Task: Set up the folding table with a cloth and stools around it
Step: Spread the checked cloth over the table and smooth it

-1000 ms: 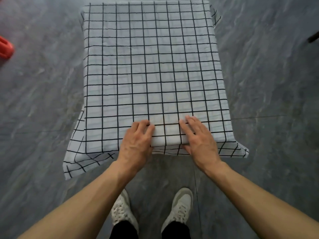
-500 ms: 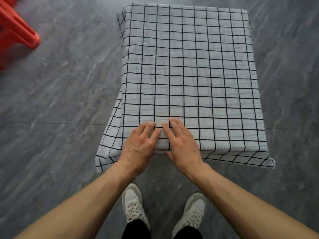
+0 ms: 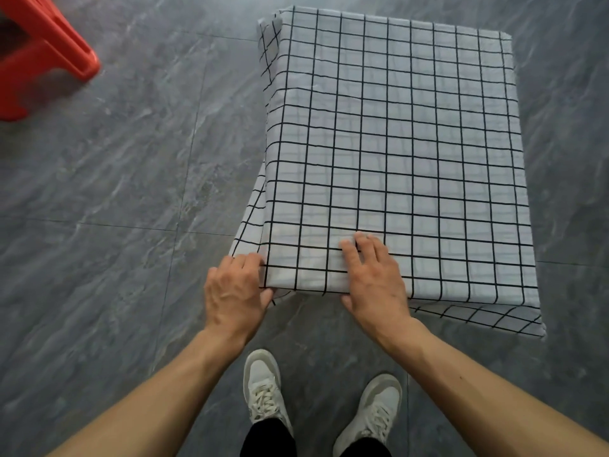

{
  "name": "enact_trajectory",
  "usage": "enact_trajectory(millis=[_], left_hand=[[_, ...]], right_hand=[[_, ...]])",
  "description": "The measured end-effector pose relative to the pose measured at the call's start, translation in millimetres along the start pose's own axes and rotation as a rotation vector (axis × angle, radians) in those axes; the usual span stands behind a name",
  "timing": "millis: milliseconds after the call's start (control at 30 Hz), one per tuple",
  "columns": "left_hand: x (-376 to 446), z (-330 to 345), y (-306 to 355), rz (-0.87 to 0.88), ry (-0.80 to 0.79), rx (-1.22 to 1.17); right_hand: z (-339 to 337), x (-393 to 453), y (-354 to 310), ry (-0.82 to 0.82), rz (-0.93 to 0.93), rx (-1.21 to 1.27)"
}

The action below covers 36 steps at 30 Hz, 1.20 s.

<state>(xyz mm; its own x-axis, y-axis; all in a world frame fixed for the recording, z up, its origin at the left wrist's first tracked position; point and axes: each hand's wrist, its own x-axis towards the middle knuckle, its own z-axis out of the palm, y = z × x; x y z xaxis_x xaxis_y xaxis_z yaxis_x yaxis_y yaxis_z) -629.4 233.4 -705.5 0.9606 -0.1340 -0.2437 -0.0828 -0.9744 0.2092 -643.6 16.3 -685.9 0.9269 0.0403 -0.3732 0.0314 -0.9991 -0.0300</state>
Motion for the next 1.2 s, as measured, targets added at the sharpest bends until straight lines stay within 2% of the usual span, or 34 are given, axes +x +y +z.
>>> enact_trajectory(millis=[133,267,400,533,600,733,833,900,1067,1133,1200], left_hand=[[-7,7,-3,-0.037,-0.020,-0.004],[-9,9,-6,0.011,-0.020,0.025],[-8,8,-9,0.074,-0.033,0.046],[-3,-6,-10,0.184,-0.188,0.130],[5,-23,-6,0.130,-0.223,0.146],[23,-42,4,0.003,-0.167,-0.086],[34,-43,8,0.110,-0.115,-0.229],[40,-45,12,0.163,-0.135,-0.230],[67,-53,18,0.105,-0.125,-0.244],[82,-55,20,0.082,-0.131,-0.247],[101,-58,26,0.073,-0.129,-0.243]], right_hand=[[-18,11,-29,-0.084,0.048,0.003],[-12,19,-52,-0.088,-0.129,0.043],[0,22,-57,-0.116,-0.167,0.001],[-5,24,-59,-0.140,-0.161,0.005],[-12,27,-61,-0.161,-0.153,0.000],[-35,36,-67,-0.208,-0.129,0.021],[-51,47,-66,-0.135,-0.105,0.075],[-61,55,-64,-0.169,-0.100,0.109],[-92,90,-58,-0.345,-0.124,0.126],[-101,108,-55,-0.319,-0.121,0.180],[-106,127,-47,-0.214,-0.111,0.260]])
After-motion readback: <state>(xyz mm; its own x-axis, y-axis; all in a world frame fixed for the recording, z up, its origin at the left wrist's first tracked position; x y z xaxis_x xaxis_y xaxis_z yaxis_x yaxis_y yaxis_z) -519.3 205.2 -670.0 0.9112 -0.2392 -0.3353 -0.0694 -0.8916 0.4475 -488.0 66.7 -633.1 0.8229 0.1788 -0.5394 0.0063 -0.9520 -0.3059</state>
